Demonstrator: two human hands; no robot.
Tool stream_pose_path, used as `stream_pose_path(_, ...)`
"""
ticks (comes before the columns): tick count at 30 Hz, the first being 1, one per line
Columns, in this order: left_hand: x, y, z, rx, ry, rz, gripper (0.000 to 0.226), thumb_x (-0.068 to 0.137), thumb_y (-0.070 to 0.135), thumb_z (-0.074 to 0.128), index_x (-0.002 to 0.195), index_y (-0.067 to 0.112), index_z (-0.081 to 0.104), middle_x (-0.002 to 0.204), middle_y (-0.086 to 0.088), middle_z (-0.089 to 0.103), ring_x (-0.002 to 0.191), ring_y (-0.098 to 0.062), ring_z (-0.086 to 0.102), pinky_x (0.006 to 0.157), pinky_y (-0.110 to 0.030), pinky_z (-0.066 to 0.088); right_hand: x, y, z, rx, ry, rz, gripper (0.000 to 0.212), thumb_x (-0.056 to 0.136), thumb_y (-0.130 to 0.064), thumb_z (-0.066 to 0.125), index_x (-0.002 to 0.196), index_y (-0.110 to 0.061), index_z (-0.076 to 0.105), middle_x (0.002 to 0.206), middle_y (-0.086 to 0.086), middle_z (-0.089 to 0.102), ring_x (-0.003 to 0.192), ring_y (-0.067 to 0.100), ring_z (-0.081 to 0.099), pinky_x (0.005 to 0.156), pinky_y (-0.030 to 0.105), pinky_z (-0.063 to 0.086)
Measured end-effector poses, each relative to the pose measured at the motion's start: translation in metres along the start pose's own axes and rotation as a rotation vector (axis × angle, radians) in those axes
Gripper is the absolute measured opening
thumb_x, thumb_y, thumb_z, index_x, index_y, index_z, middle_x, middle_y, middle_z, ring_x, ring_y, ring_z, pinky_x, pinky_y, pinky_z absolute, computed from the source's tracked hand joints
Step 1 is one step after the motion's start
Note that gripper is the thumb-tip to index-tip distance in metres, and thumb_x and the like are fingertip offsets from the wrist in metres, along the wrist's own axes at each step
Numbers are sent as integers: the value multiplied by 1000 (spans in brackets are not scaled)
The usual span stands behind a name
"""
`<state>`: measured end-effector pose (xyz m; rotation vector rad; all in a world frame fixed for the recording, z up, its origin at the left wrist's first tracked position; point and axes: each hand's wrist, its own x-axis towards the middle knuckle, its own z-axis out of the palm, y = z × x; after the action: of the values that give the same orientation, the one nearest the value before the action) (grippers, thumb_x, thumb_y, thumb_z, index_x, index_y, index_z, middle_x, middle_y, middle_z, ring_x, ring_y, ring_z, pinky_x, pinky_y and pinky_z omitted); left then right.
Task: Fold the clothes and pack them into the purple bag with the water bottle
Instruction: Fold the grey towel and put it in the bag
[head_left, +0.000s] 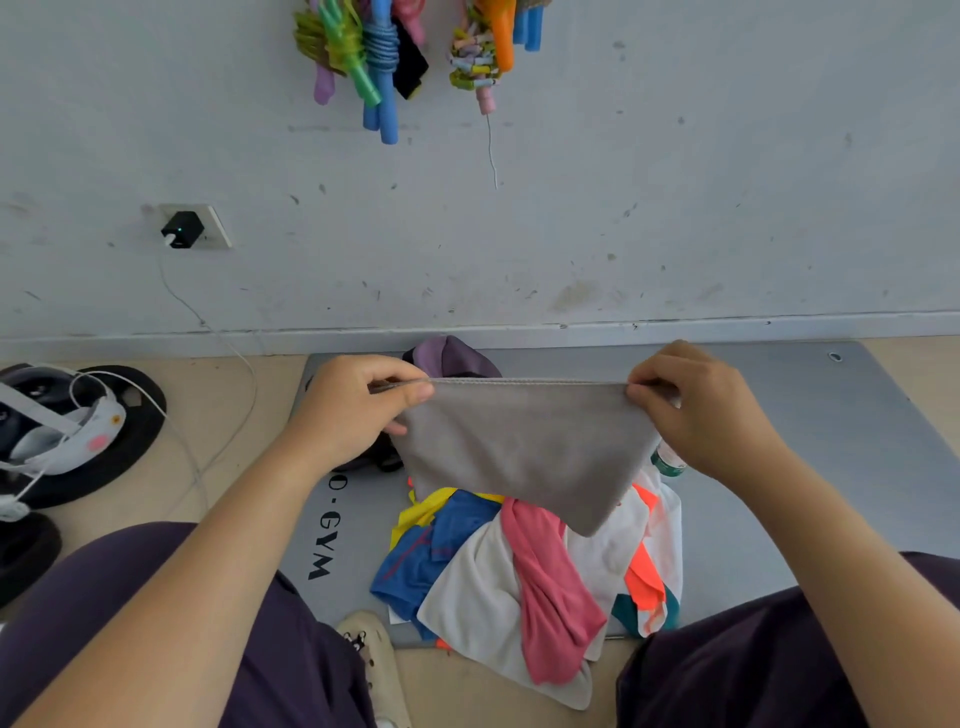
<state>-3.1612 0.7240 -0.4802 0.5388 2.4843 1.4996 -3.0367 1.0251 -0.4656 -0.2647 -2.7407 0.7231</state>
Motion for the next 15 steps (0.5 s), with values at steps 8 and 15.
stream_pose_path(8,1,2,-2,15,94,-44,16,74,27,83,65,23,70,68,4,72,51,-17,67,52,-22,53,0,5,-8,174,26,173,36,85,-36,70,65,-14,50,59,-1,44,55,5,41,48,13,35)
stream_pose_path(15,4,-8,-5,-31,156,-105,13,86,19,73,74,17,68,70,1,70,69,-21,70,69,-32,60,1,8,-10,269,-51,232,13,91,-23,65,81,-17,59,71,2,56,61,13,44,56,25,36)
